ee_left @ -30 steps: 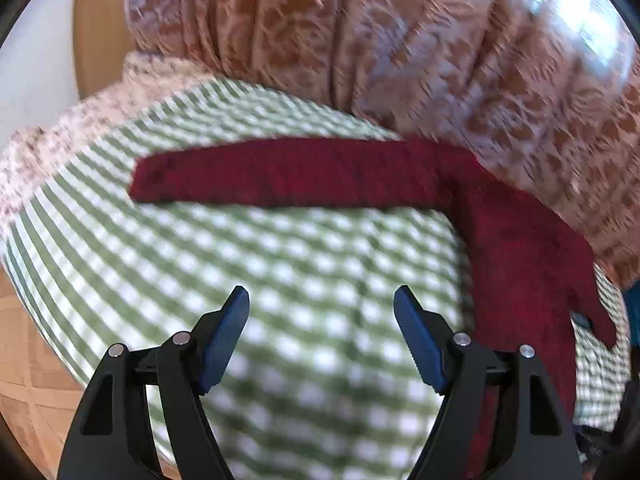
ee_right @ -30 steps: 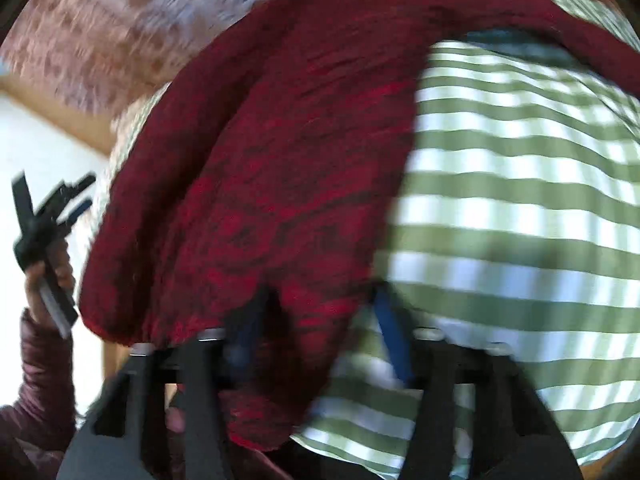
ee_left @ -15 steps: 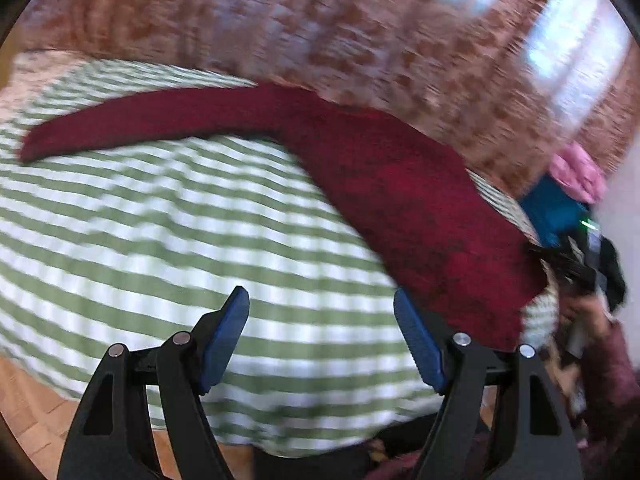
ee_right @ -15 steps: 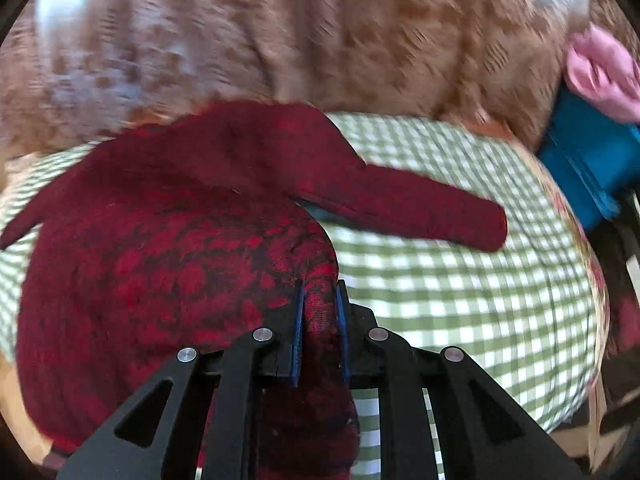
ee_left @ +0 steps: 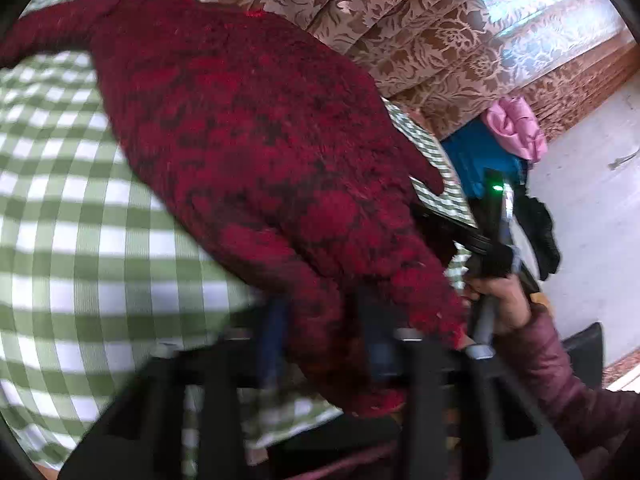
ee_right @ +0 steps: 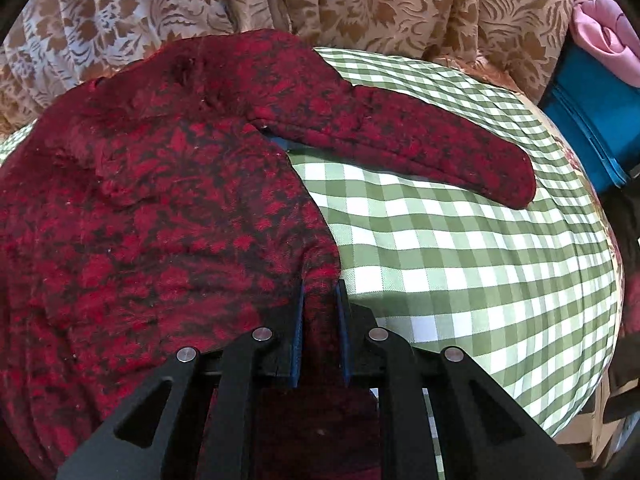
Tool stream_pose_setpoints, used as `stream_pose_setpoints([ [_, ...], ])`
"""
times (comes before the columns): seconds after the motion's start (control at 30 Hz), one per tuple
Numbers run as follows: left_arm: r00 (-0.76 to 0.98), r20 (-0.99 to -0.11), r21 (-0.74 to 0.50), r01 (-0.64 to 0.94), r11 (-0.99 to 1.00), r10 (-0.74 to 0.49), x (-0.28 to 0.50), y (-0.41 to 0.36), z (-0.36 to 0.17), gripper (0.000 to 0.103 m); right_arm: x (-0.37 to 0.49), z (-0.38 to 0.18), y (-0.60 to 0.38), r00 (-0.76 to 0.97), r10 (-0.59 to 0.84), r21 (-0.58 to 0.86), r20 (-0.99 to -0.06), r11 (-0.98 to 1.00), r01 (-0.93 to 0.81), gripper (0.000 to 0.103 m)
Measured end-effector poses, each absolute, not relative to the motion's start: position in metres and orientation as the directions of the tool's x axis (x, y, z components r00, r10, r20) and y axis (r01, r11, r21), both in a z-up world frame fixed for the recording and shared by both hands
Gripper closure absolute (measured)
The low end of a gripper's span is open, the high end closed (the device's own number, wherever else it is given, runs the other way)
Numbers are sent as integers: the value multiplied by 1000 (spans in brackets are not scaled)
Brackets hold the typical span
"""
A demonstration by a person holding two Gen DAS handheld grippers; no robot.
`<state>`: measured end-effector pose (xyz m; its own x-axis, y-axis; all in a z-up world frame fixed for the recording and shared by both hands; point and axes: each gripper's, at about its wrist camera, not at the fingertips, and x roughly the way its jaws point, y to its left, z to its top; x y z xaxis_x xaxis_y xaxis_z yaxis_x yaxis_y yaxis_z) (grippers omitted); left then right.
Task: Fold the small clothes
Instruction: 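Shake out and lay the red sweater flat on the bed with both grippers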
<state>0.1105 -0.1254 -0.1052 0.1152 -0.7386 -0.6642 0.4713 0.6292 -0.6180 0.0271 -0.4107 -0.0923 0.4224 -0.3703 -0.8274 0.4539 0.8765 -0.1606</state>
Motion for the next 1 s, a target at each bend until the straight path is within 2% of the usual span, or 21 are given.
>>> stream_pose_setpoints([
  [0.03, 129, -677, -599, 476, 644, -725, 113, -125, -104, 95, 26, -91, -411, 425, -363, -153, -829, 879, 451, 90],
  [0.1, 147, -687, -573, 493, 655, -712, 115, -117, -96, 96, 24, -84, -409, 437, -345, -139, -831, 889, 437, 90],
  [0.27, 246, -731, -416, 578, 702, -636, 109, -57, -52, 97, 4, -61, -388, 486, -235, -67, -842, 939, 338, 90],
  [0.37, 312, -792, -271, 591, 760, -525, 99, -7, -32, 97, -13, -50, -355, 496, -123, -27, -860, 980, 197, 90],
  [0.47, 331, -806, -258, 550, 794, -491, 95, 42, -26, 92, -28, -53, -309, 448, 17, 22, -894, 1000, 7, 90],
  [0.5, 351, -800, -264, 523, 810, -487, 95, 58, -25, 82, -33, -57, -290, 416, 51, 23, -908, 997, -73, 90],
  [0.53, 380, -788, -273, 488, 829, -484, 95, 71, -23, 49, -36, -61, -277, 393, 50, 2, -918, 993, -122, 90],
  [0.57, 416, -771, -290, 445, 847, -482, 95, 85, -21, 37, -37, -69, -264, 359, 13, -50, -933, 985, -166, 89],
  [0.6, 469, -736, -324, 387, 863, -487, 98, 104, -19, 31, -35, -74, -262, 339, -9, -71, -941, 983, -172, 87],
  [0.63, 478, -727, -345, 367, 864, -493, 100, 111, -21, 32, -32, -77, -263, 320, -15, -72, -947, 983, -168, 85],
  [0.67, 484, -724, -367, 333, 869, -491, 106, 120, -27, 32, -26, -77, -269, 302, 6, -40, -953, 989, -146, 77],
  [0.7, 491, -726, -372, 309, 876, -481, 111, 124, -32, 34, -22, -73, -277, 310, 19, -17, -951, 994, -112, 61],
  [0.73, 491, -730, -383, 282, 880, -475, 118, 127, -39, 37, -17, -68, -285, 338, 20, -5, -941, 997, -72, 50],
  [0.77, 481, -734, -408, 254, 877, -480, 127, 128, -50, 39, -12, -63, -294, 375, 18, 10, -927, 1000, -23, 29],
  [0.87, 443, -741, -453, 223, 863, -504, 142, 109, -78, 47, 8, -59, -324, 437, 5, 71, -899, 988, 135, 26],
  [0.93, 434, -749, -435, 248, 866, -500, 140, 86, -87, 53, 26, -64, -349, 479, 42, 184, -877, 950, 253, 26],
  [0.97, 430, -747, -432, 266, 862, -507, 138, 72, -89, 54, 32, -67, -358, 490, 46, 216, -871, 930, 297, 29],
  [1.0, 424, -745, -431, 283, 857, -515, 138, 59, -93, 54, 43, -74, -369, 495, 53, 252, -868, 904, 345, 36],
])
